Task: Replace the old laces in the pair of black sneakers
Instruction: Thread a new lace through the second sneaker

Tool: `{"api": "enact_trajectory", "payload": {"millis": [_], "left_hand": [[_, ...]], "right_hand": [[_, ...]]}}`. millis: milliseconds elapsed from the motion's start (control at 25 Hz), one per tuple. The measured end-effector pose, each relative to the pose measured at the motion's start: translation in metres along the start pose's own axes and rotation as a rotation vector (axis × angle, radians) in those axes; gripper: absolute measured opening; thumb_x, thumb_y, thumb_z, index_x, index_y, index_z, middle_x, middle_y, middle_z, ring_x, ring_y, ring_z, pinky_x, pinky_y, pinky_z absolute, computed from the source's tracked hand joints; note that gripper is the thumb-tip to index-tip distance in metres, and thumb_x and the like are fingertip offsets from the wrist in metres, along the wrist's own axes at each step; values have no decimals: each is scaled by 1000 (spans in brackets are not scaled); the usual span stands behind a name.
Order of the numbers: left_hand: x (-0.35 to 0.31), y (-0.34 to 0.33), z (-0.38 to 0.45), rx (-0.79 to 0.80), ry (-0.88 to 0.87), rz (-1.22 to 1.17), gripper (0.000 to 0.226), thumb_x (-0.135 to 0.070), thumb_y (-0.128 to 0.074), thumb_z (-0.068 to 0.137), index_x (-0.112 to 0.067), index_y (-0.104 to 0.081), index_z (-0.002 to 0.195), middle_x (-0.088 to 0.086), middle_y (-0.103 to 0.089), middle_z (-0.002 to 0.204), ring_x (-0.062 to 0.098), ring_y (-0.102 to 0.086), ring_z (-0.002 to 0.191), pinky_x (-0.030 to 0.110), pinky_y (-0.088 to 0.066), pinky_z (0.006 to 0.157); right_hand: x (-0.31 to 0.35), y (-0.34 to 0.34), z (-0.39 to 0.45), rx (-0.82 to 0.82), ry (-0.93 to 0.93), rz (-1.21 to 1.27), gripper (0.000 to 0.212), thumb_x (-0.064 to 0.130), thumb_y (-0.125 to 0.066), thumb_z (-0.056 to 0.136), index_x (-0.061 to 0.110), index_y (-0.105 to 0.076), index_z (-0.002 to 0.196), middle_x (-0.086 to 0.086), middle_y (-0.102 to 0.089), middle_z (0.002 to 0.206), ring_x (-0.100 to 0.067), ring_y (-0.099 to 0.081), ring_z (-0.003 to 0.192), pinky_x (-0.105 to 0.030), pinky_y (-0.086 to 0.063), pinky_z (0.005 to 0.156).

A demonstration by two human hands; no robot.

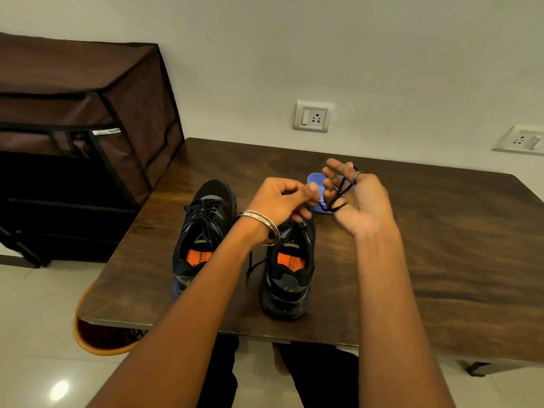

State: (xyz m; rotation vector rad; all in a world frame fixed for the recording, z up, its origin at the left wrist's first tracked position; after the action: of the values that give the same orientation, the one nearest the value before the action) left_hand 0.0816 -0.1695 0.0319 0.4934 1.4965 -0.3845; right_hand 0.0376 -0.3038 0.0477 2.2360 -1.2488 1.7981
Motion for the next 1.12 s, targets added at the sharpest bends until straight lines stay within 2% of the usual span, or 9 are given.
{"api": "enact_trajectory", "payload": {"millis": [200,360,440,560,680,840,920,1000,1120], "left_hand": [[1,-18,-2,91,39,-44,23,-20,-72,84,-7,-70,102,14,-69,86,22,-64,70,33,-58,63],[3,-15,-2,135,85,-105,26,-6,-72,82,-1,-66,107,12,-69,79,22,-67,65,32,-61,61],[3,-12,-2,142,90,-101,23,0,-71,82,2,-66,104,12,-69,76,20,-68,62,31,-61,61],[-2,0,-2,65,29,-44,13,1,-69,82,1,-69,95,9,-69,71,13,-64,56,24,-59,59],[-2,22,2,-126,-49,-112,12,-2,-67,85,-7,-71,96,7,-70,79,11,-62,61,25,-57,64],[4,42,6,-320,-85,-143,17,-3,-64,88,-13,-73,99,9,-71,92,15,-64,76,27,-56,74],[1,37,7,-292,-129,-90,19,-1,-65,87,-12,-73,101,6,-72,93,16,-67,84,25,-57,76],[-1,30,8,-248,-181,-28,21,-1,-70,83,-15,-73,99,4,-73,91,15,-70,87,27,-58,78],[4,31,12,-296,-177,38,25,0,-73,80,-23,-71,91,2,-74,82,16,-72,82,33,-59,77]], "right_hand": [[-11,-11,0,36,38,-28,25,22,-52,99,13,-74,105,-14,-55,134,-18,-55,114,-33,-53,92],[-11,-14,0,27,114,-134,29,32,-48,102,27,-77,99,-10,-55,131,-21,-52,122,-50,-50,99],[-7,-13,-3,-1,171,-110,30,28,-46,103,25,-75,99,-7,-60,122,-16,-53,118,-47,-47,105],[2,-6,-4,-111,281,-115,27,19,-46,103,17,-71,95,-1,-70,93,-14,-62,85,-35,-50,84],[16,12,-3,-265,448,-192,21,23,-52,102,11,-67,92,2,-55,59,-12,-47,52,-27,-41,54],[38,32,-9,-457,732,-802,32,43,-61,95,12,-69,88,8,-55,63,-10,-50,61,-27,-43,64],[30,15,-10,-202,705,-911,25,38,-66,92,15,-71,100,8,-66,82,-10,-61,79,-28,-50,75],[8,-8,-8,162,530,-889,27,27,-69,91,15,-68,116,4,-69,99,-11,-65,92,-27,-54,79],[-9,-24,-7,378,308,-804,32,13,-70,89,11,-67,121,-7,-71,95,-15,-66,71,-26,-56,56]]}}
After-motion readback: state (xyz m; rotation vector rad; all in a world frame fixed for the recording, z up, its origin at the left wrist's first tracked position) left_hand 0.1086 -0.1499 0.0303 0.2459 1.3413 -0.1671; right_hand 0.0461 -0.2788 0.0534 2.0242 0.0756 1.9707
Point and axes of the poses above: each hand's wrist, its own z-axis towards the middle knuckle, its own y-axis out of the back of the hand, x = y × z, the point moved 4 cm from there along z, towards the middle knuckle
